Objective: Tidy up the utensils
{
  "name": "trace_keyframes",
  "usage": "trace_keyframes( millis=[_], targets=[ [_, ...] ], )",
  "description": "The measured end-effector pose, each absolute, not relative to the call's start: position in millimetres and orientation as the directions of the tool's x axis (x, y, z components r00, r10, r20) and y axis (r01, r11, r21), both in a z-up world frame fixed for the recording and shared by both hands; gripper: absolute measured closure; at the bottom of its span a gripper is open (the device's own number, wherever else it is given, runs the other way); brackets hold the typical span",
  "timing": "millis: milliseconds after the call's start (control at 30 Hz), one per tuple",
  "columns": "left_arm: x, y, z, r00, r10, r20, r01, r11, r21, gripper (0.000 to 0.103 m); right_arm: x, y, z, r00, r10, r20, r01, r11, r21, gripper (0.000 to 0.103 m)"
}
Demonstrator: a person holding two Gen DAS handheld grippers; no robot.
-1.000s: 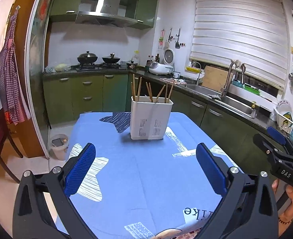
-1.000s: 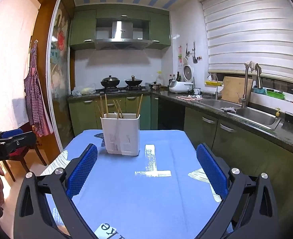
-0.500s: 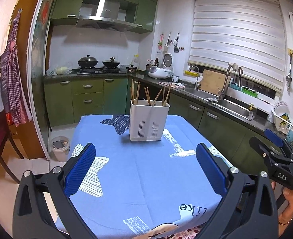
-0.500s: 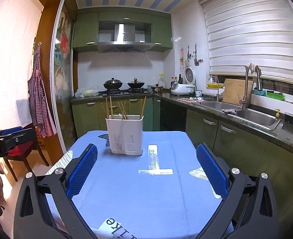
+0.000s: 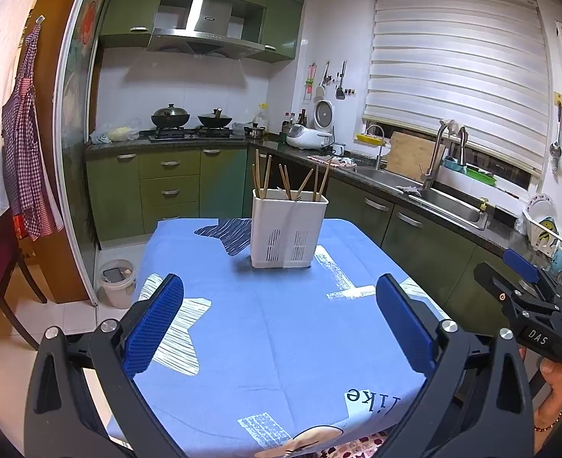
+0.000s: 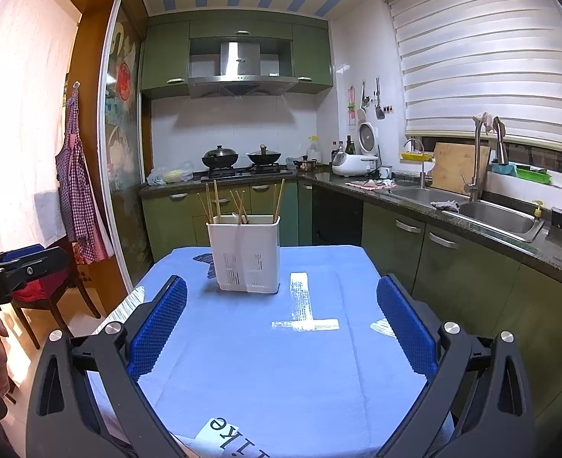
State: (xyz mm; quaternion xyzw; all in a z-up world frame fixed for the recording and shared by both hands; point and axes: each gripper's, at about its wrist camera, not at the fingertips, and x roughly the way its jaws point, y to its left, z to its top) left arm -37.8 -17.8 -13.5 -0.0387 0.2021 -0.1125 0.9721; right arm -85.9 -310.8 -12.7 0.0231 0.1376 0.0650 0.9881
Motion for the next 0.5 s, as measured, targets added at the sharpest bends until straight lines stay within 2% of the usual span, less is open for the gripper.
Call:
trace_keyframes(
  millis=[500],
  targets=[
    [-38.4,-17.1,-14.9,0.893,-0.229,-0.388,0.197,0.973,-0.12,0.007,-80.5,-313.6,-16.6,0.951,0.144,-0.272,-0.13,0.989,0.071,0.005]
  ],
)
